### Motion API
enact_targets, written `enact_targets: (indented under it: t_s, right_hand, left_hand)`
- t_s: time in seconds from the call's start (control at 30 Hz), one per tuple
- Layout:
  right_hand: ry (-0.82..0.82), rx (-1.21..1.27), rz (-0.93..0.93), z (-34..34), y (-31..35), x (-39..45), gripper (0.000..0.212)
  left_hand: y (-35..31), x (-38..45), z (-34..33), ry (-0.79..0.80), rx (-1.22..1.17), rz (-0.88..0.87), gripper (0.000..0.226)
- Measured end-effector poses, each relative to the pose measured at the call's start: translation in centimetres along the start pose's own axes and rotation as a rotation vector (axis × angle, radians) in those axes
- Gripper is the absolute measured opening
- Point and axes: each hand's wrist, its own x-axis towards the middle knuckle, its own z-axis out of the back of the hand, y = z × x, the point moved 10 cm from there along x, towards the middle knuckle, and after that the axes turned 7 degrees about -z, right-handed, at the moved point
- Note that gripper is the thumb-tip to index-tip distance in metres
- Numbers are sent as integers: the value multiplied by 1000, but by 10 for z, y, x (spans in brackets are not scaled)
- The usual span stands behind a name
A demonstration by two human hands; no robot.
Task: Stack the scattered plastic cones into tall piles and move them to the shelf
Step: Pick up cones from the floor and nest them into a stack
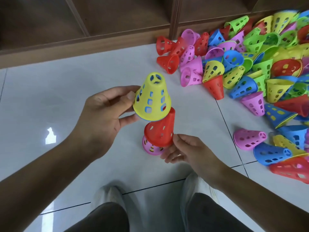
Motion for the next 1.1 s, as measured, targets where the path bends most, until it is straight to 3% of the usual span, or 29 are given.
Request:
enact_targets:
  t_s: [0.2, 0.33, 0.5, 0.63, 0.7, 0.8, 1.1]
  right_hand:
    - [-105, -203, 13, -2, -7, 1, 33]
    - [-202, -360, -18, 7, -11, -2, 28]
    - [-326, -452, 3, 20, -2, -13, 9]
    - [-293, -530, 166, 10, 15, -20, 65]
    - [-239, -623, 216, -2, 16, -17, 82]
    - [-210, -669, 240, -14, 15, -9, 84]
    - [-333, -759, 278, -15, 16, 0, 66]
  left_hand:
    - [11, -11, 10, -4, 30, 25, 23]
    - [39, -23, 18, -6, 98, 134, 19]
    - [66, -34, 19, -8, 168, 193, 17]
    - [78, -36, 19, -31, 221, 181, 12]
    - [84, -36, 20, -27, 268, 178, 10]
    - [90, -34, 22, -13, 294, 178, 9]
    - [92, -22, 5, 92, 381, 140, 14]
